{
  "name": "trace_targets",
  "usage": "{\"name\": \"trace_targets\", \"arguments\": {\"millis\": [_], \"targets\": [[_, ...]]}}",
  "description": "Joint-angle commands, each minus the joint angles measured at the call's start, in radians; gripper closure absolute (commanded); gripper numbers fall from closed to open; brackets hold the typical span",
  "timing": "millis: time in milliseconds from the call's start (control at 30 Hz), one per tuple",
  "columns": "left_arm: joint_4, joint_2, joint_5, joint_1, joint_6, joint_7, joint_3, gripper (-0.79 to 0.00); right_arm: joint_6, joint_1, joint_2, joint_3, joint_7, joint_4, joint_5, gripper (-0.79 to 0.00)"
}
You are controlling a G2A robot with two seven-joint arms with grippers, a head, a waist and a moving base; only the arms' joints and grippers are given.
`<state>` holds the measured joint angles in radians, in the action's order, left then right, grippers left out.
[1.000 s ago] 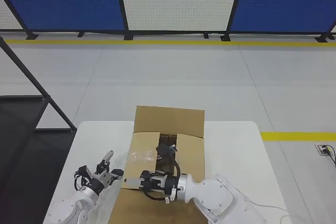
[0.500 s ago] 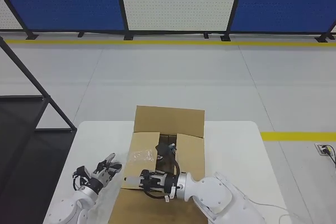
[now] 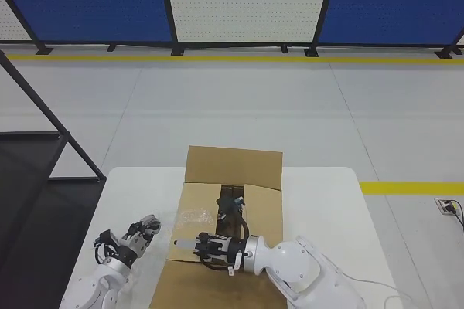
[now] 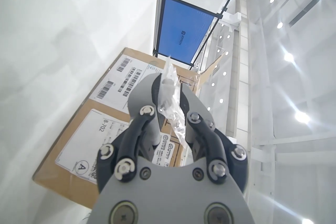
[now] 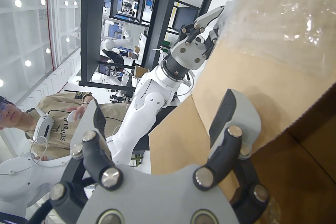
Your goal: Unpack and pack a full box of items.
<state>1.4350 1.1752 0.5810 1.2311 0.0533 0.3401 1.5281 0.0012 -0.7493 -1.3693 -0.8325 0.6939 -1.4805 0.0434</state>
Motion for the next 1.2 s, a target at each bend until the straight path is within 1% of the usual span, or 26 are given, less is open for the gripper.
{"name": "trace_targets", "arguments": {"millis": [0,133,267,333,367,800,1167], "targets": [[0.0,0.0,0.007,0.002,-0.002,-0.004,0.005,-0.154,0.008,0.004,-0.002,0.001,0.007,0.006,0.001,-0.785],[0.004,0.001,0.017,0.006,-0.007,-0.007,0.012,-0.135,0.025,0.014,-0.006,0.004,0.023,0.021,0.0,-0.785],[0.007,0.002,0.025,0.008,-0.011,-0.009,0.018,-0.092,0.037,0.022,-0.009,0.008,0.035,0.032,-0.001,-0.785],[0.007,0.003,0.029,0.009,-0.015,-0.014,0.02,-0.012,0.042,0.026,-0.011,0.01,0.041,0.037,-0.004,-0.785],[0.007,0.003,0.03,0.009,-0.016,-0.015,0.02,0.0,0.045,0.027,-0.012,0.011,0.043,0.039,-0.003,-0.785],[0.022,0.008,0.075,0.026,-0.035,-0.03,0.043,0.0,0.061,0.036,-0.023,0.014,0.052,0.055,-0.013,-0.785],[0.038,0.01,0.142,0.05,-0.043,-0.041,0.088,0.0,0.076,0.039,-0.028,0.01,0.064,0.059,-0.022,-0.785]]}}
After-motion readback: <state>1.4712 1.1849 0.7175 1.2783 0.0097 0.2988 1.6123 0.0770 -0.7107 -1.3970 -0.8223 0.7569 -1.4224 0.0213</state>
